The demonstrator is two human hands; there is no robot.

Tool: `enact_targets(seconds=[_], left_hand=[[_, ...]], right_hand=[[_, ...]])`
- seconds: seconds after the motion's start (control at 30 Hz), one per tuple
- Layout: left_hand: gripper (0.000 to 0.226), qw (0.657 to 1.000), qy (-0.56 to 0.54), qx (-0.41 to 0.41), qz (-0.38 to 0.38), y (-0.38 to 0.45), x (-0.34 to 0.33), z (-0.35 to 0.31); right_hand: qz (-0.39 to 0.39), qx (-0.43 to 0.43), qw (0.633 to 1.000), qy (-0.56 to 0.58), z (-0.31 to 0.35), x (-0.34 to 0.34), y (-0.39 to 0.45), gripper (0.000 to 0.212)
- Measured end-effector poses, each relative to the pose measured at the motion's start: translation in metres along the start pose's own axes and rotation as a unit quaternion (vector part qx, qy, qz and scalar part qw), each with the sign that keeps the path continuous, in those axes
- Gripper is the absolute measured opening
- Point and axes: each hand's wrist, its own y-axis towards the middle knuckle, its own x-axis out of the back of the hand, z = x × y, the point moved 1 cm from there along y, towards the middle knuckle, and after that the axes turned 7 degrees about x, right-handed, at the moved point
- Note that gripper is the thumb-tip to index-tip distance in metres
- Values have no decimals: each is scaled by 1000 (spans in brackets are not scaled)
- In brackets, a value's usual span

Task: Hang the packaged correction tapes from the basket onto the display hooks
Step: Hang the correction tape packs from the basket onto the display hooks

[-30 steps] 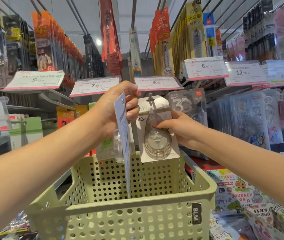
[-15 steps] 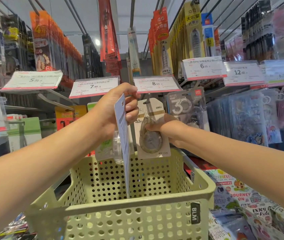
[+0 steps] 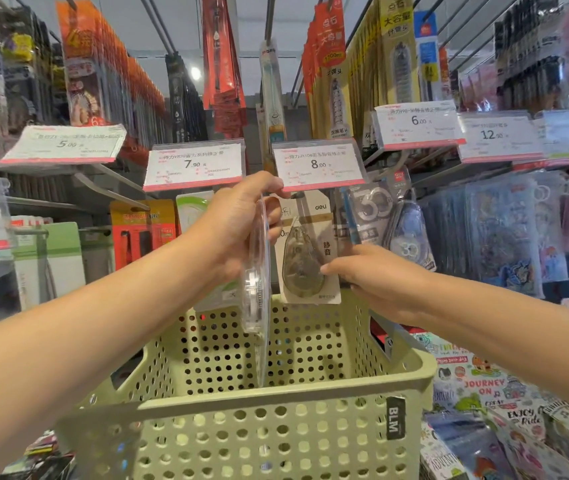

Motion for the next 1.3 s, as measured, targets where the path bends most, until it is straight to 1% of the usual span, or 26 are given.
enact_targets(seconds=[0.03, 0.07, 0.1, 0.13, 0.17, 0.2, 0.23, 0.27, 0.3, 0.33, 0.37, 0.43, 0.5, 0.57, 0.7, 0.73, 0.87, 1.0, 1.13, 1.3], left_hand=[[45, 1000, -6, 0, -8, 0, 0, 1], [38, 1000, -4, -2, -17, 0, -1, 2], [26, 1000, 8, -6, -29, 0, -1, 3], [15, 999, 22, -9, -45, 0, -2, 4], [12, 998, 31, -14, -57, 1, -2, 5], [14, 997, 33, -18, -66, 2, -3, 7], [15, 997, 30, -21, -74, 2, -4, 8], [15, 996, 26, -25, -82, 3, -5, 9], [15, 995, 23, -28, -88, 2, -7, 9], [16, 995, 20, -30, -94, 2, -8, 9], [16, 995, 15, -33, -98, 1, -9, 8], [17, 994, 11, -39, -99, 1, -10, 7], [15, 994, 12, -43, -97, -3, -12, 6], [12, 994, 12, -46, -96, -7, -14, 3], [8, 991, 66, -54, -104, -12, -13, 0], [7, 991, 71, -59, -101, -13, -13, -1], [6, 992, 63, -67, -90, -14, -13, -4], [9, 993, 37, -70, -83, -10, -10, -7], [18, 991, 61, -88, -74, -5, -8, -6], [29, 978, 134, -121, -107, -2, -4, -8]], right_hand=[[8, -7, 1000, -1, 4, 1, -8, 60], [10, -6, 1000, -2, 10, 2, -19, 47], [15, -1, 1000, -3, 17, 2, -30, 30], [24, 7, 1000, 1, 24, -1, -40, 17], [38, 22, 999, 10, 32, -5, -50, 18], [51, 32, 998, 17, 38, -9, -60, 27], [63, 43, 997, 6, 43, -14, -69, 40], [79, 47, 995, -24, 48, -20, -76, 62], [103, 51, 992, -59, 51, -25, -83, 78], [126, 58, 987, -86, 52, -31, -87, 92], [140, 68, 982, -103, 51, -36, -90, 96], [129, 79, 981, -119, 45, -43, -90, 93], [104, 86, 983, -123, 38, -48, -85, 82], [86, 101, 983, -127, 34, -49, -81, 66], [61, 148, 978, -131, 32, -44, -82, 26], [53, 157, 978, -130, 31, -43, -83, 20], [11, 192, 971, -142, 23, -33, -84, 17], [-10, 180, 975, -128, 15, -20, -83, 23], [-2, 154, 982, -112, 16, -7, -81, 19], [35, 123, 988, -91, 16, 7, -72, 20]])
